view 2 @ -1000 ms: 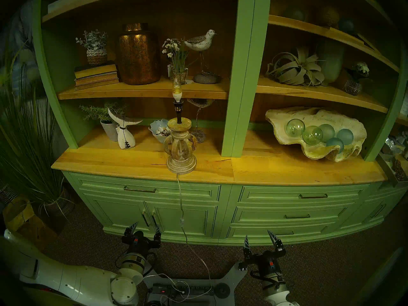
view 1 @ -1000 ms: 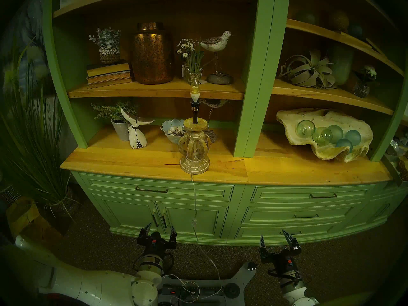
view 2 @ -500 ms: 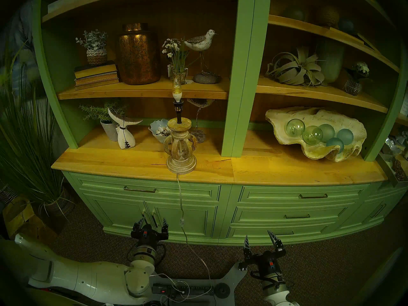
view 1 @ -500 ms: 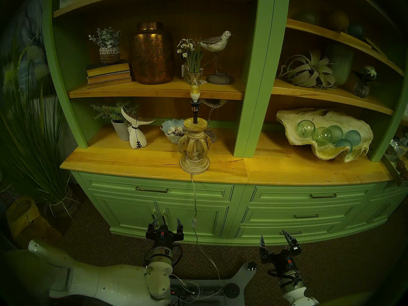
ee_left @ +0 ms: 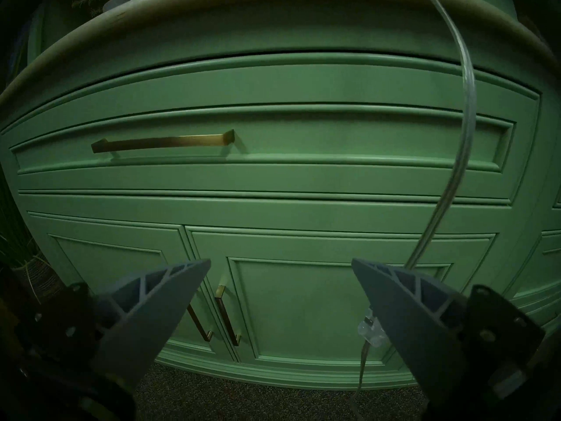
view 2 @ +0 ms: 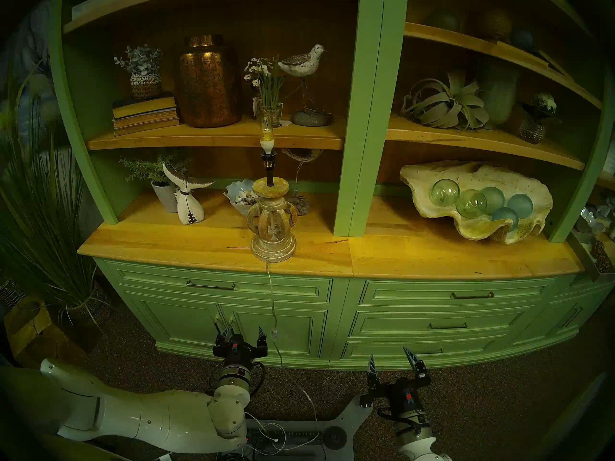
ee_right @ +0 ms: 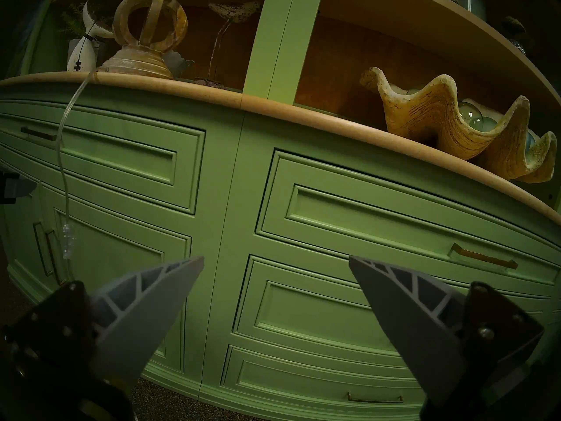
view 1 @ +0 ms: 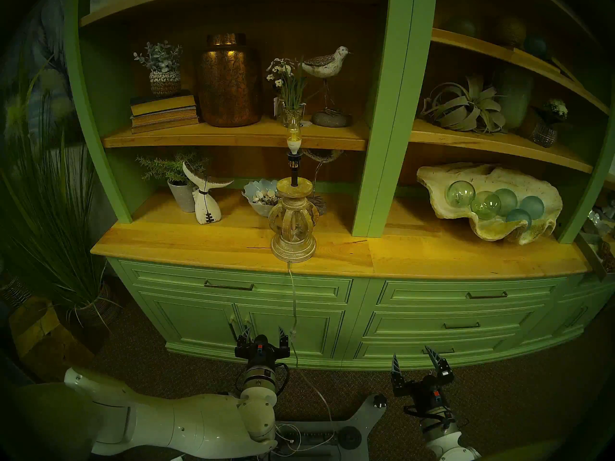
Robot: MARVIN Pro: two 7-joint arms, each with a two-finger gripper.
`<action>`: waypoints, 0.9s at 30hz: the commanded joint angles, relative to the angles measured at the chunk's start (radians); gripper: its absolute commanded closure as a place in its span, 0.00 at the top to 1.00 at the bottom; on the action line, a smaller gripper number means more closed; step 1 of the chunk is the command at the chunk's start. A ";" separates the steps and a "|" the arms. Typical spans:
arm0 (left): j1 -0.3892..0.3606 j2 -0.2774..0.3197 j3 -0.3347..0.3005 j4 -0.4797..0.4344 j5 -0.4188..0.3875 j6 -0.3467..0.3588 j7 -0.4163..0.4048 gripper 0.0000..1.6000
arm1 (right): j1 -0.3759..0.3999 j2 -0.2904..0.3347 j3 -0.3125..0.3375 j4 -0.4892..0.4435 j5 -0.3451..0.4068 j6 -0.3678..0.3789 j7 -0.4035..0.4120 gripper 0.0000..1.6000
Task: Grab cable and switch light on
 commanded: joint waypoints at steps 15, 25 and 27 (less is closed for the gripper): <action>-0.025 -0.173 -0.018 0.147 -0.115 0.073 -0.139 1.00 | 0.011 -0.002 -0.002 -0.023 -0.001 -0.010 0.000 1.00; -0.024 -0.268 -0.036 0.230 -0.157 0.098 -0.169 1.00 | 0.011 -0.002 -0.003 -0.026 -0.001 -0.012 0.000 1.00; -0.023 -0.279 -0.039 0.245 -0.163 0.094 -0.168 1.00 | 0.011 -0.002 -0.003 -0.027 -0.001 -0.012 0.000 1.00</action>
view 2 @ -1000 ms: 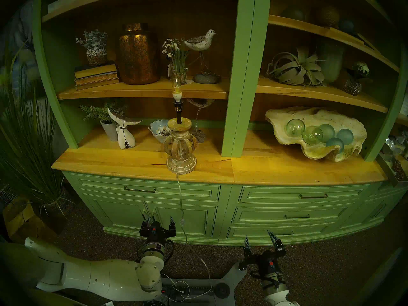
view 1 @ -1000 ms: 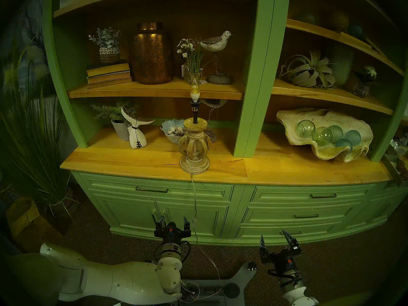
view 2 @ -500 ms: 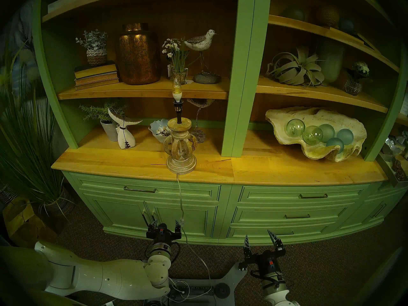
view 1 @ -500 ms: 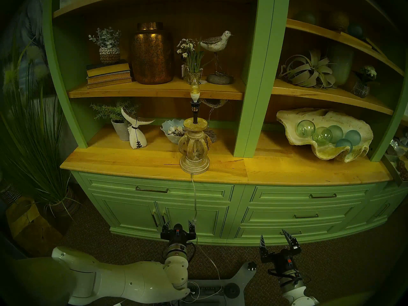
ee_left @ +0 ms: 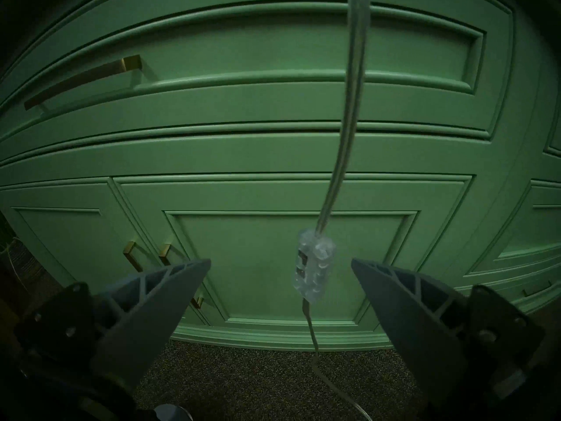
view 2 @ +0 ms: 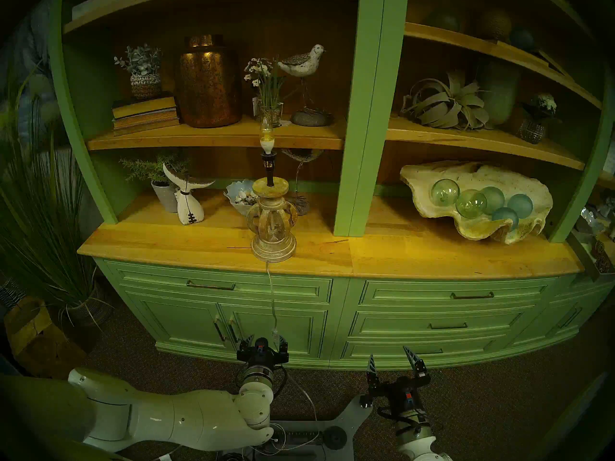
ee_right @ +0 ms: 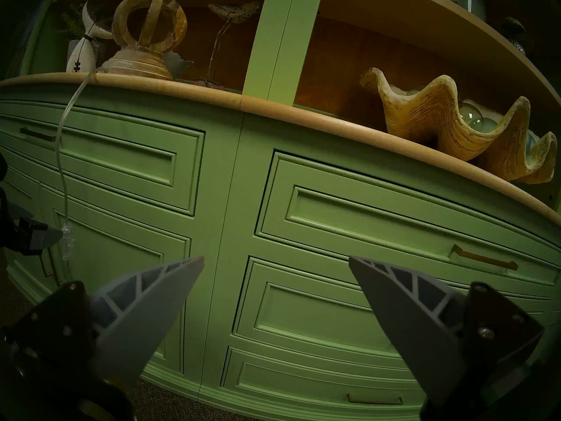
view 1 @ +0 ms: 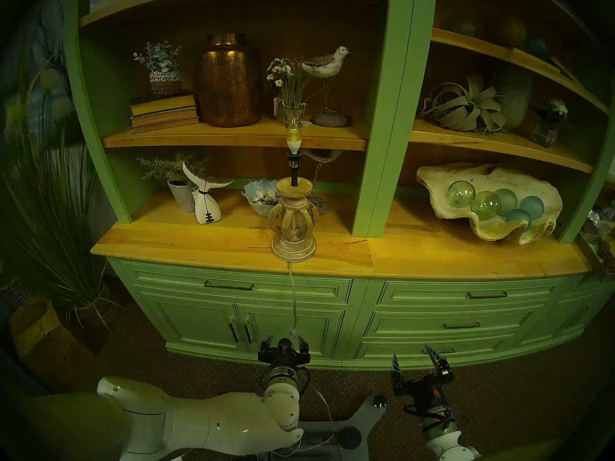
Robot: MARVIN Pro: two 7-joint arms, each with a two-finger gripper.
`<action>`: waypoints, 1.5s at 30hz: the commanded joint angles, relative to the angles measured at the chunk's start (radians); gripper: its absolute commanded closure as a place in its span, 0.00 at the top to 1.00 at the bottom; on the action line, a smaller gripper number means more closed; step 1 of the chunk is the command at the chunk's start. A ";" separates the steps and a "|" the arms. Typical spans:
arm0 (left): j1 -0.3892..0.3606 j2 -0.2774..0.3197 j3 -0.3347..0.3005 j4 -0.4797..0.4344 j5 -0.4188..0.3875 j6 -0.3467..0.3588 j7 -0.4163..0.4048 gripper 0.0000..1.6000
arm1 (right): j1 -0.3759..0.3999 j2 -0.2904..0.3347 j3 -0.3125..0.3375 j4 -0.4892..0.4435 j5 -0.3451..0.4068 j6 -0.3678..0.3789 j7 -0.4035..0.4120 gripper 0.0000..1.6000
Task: Grab cable and switch light on
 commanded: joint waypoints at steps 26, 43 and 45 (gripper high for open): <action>-0.030 -0.153 0.085 0.215 0.079 -0.107 0.093 1.00 | 0.008 -0.002 -0.002 -0.025 -0.001 -0.011 0.000 1.00; -0.046 -0.218 0.145 0.313 0.127 -0.162 0.153 1.00 | 0.008 -0.002 -0.002 -0.026 -0.001 -0.011 0.000 1.00; -0.047 -0.226 0.158 0.331 0.134 -0.172 0.165 1.00 | 0.007 -0.002 -0.002 -0.027 -0.001 -0.012 0.000 1.00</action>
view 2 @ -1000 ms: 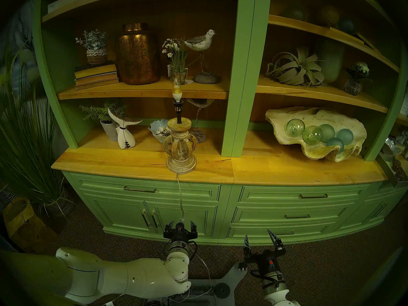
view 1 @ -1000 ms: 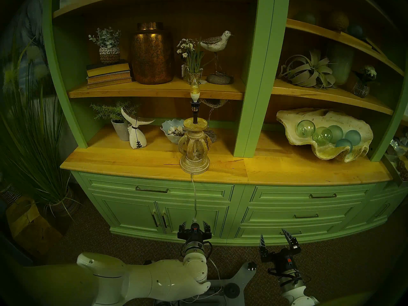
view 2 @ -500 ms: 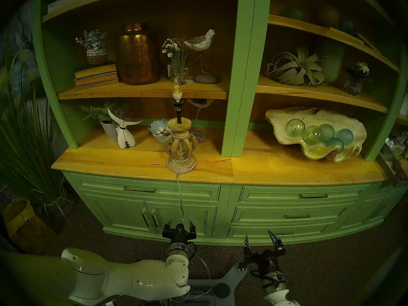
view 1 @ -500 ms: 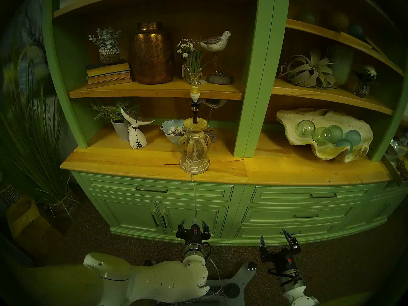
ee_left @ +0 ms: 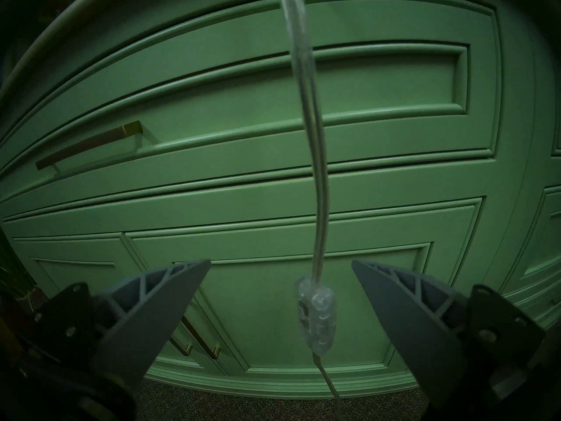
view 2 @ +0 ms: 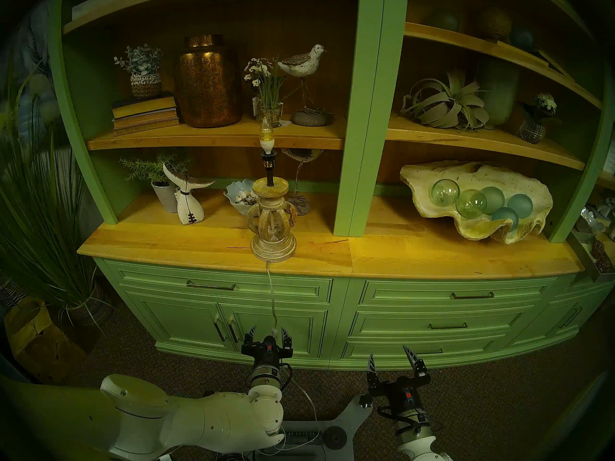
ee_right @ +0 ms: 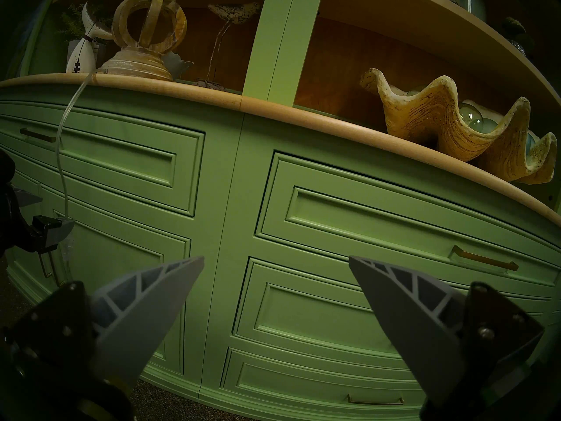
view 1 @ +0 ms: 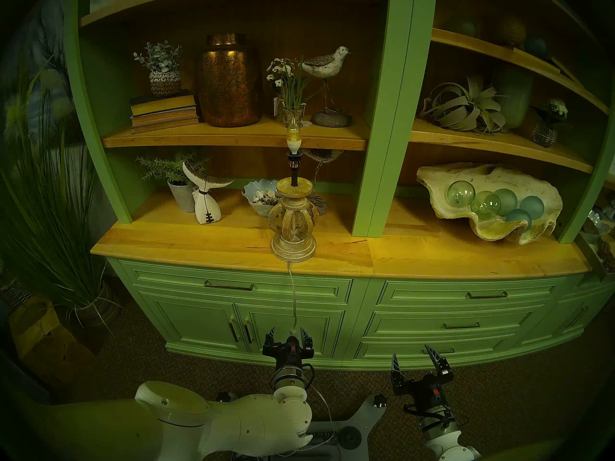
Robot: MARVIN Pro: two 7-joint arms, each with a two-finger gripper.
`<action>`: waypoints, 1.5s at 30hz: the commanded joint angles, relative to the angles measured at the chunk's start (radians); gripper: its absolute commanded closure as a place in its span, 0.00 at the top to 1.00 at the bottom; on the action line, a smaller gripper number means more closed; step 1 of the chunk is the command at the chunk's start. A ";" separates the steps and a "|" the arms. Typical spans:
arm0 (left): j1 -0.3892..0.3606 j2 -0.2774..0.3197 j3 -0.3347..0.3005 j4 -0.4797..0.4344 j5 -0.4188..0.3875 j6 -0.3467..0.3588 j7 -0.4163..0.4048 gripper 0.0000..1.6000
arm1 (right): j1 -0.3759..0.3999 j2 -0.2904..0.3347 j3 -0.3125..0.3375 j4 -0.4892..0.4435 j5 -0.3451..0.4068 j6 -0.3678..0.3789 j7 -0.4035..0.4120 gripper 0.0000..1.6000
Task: Grab cable and switch light on
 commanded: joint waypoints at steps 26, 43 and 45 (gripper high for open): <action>-0.003 -0.060 0.046 0.150 -0.008 -0.098 0.021 1.00 | 0.006 -0.001 -0.002 -0.030 -0.001 -0.012 0.000 1.00; 0.004 -0.088 0.049 0.220 -0.064 -0.127 -0.018 1.00 | 0.005 -0.001 -0.002 -0.030 -0.001 -0.013 0.000 1.00; 0.000 -0.096 0.052 0.224 -0.065 -0.128 -0.022 1.00 | 0.005 -0.001 -0.002 -0.030 -0.001 -0.013 0.000 1.00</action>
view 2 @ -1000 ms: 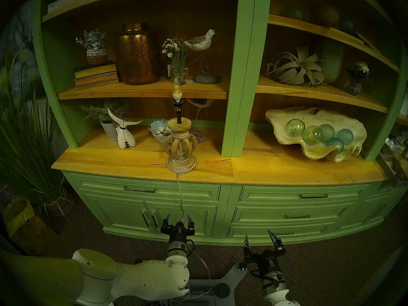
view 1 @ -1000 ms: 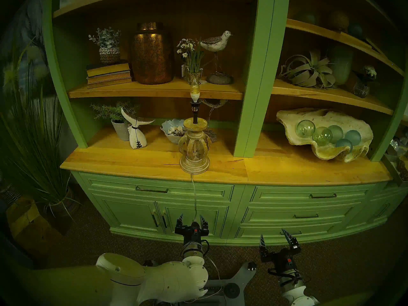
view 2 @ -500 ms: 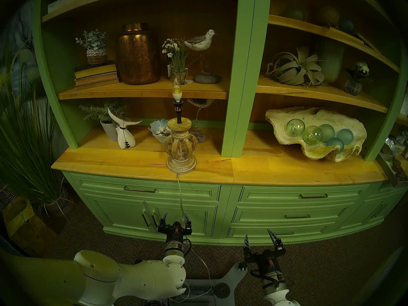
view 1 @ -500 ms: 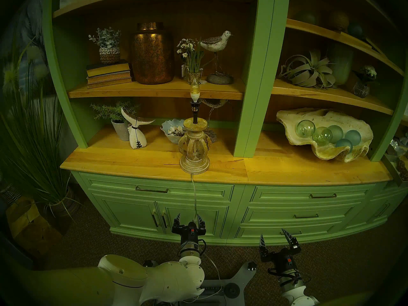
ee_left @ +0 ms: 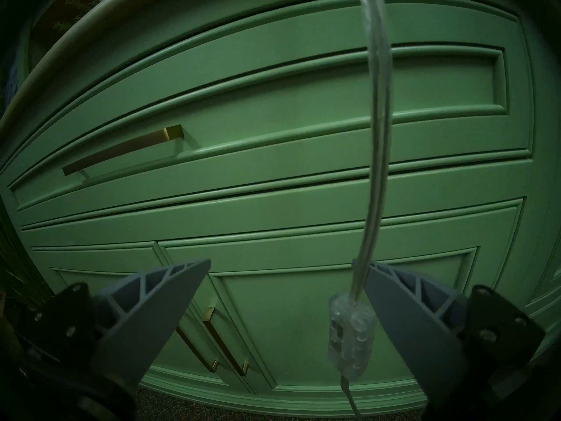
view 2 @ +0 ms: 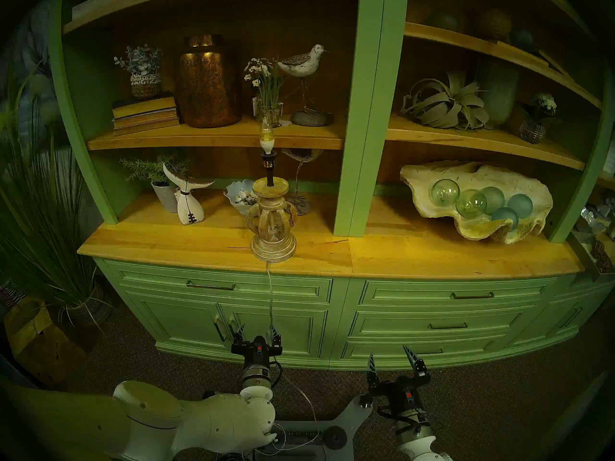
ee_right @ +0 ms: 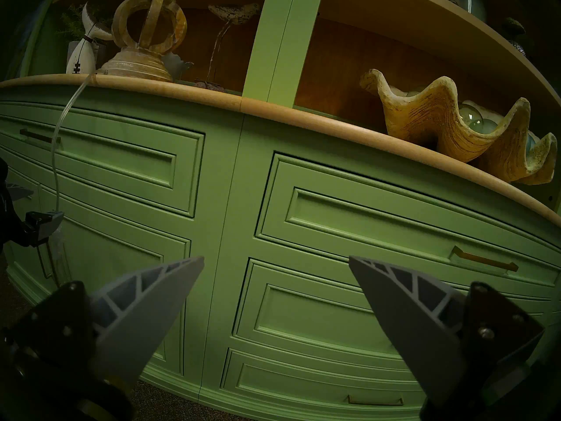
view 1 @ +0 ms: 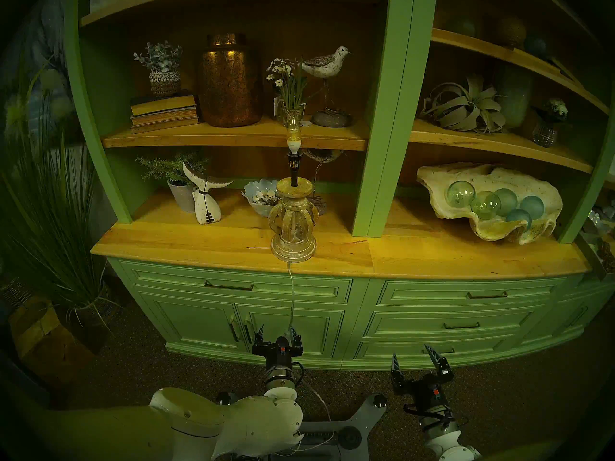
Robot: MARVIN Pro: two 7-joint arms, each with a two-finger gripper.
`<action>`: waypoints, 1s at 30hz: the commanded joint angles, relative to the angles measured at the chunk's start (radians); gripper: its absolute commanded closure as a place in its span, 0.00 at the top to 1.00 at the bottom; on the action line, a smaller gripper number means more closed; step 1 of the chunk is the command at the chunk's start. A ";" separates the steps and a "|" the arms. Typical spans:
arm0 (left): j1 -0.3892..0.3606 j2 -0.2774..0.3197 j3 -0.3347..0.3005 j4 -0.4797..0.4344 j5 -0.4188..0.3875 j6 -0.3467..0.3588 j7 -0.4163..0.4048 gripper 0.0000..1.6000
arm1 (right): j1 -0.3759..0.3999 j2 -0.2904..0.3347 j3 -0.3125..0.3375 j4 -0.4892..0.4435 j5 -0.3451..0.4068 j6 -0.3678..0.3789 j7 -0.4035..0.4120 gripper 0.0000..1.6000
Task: Grab cable and switch light on
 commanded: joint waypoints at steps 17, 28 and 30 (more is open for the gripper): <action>-0.019 -0.041 0.018 0.040 -0.022 -0.031 -0.020 0.00 | 0.005 -0.001 -0.002 -0.030 -0.001 -0.013 0.000 1.00; 0.000 -0.015 0.022 0.037 -0.064 -0.060 -0.038 0.00 | 0.000 -0.001 -0.002 -0.039 -0.001 -0.015 0.000 1.00; 0.002 -0.009 0.032 0.035 -0.070 -0.047 -0.052 0.00 | -0.002 -0.001 -0.002 -0.042 -0.001 -0.016 0.000 1.00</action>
